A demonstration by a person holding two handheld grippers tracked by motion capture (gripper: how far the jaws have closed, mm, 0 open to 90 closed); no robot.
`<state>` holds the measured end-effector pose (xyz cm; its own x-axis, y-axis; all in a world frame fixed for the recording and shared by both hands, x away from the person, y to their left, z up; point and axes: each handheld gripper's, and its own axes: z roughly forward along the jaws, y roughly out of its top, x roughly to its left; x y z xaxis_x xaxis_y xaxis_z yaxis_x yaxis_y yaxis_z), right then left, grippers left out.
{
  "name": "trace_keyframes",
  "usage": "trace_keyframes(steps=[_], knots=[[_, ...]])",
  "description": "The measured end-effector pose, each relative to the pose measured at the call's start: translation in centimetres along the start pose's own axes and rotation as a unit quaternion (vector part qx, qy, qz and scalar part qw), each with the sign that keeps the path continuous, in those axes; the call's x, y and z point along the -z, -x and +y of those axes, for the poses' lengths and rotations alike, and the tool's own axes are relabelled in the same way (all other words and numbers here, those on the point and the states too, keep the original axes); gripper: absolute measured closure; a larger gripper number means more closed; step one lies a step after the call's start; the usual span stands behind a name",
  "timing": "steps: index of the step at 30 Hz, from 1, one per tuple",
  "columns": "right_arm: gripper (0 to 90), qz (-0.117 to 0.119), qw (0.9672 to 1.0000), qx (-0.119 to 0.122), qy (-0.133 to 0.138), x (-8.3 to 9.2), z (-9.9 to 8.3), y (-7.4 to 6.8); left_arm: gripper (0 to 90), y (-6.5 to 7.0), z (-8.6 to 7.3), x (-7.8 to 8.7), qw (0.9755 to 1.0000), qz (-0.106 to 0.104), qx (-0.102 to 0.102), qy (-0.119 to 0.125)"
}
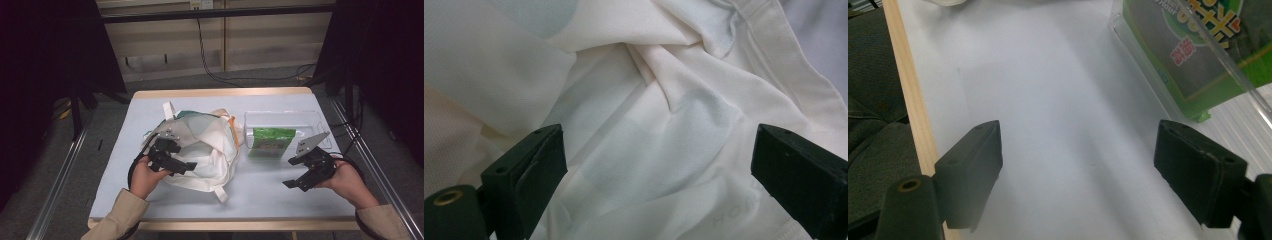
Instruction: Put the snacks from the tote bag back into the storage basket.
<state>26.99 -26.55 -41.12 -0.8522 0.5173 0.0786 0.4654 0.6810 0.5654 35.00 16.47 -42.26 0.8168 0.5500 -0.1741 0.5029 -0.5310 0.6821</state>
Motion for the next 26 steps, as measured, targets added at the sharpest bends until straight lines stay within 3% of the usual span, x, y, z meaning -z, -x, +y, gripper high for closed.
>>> trace_keyframes(steps=[5, 26], knots=[[18.8, -0.001, 0.9999, 0.015, 0.006, -0.4, -0.2, -0.1, 7.6, 0.0, 0.0, 0.0, 1.0000, -0.001, 0.000, -0.001], [16.3, 0.004, 0.9997, 0.005, 0.025, -1.9, -1.2, -0.7, 7.4, 0.1, 0.0, 0.1, 1.0000, 0.001, -0.002, 0.000]])
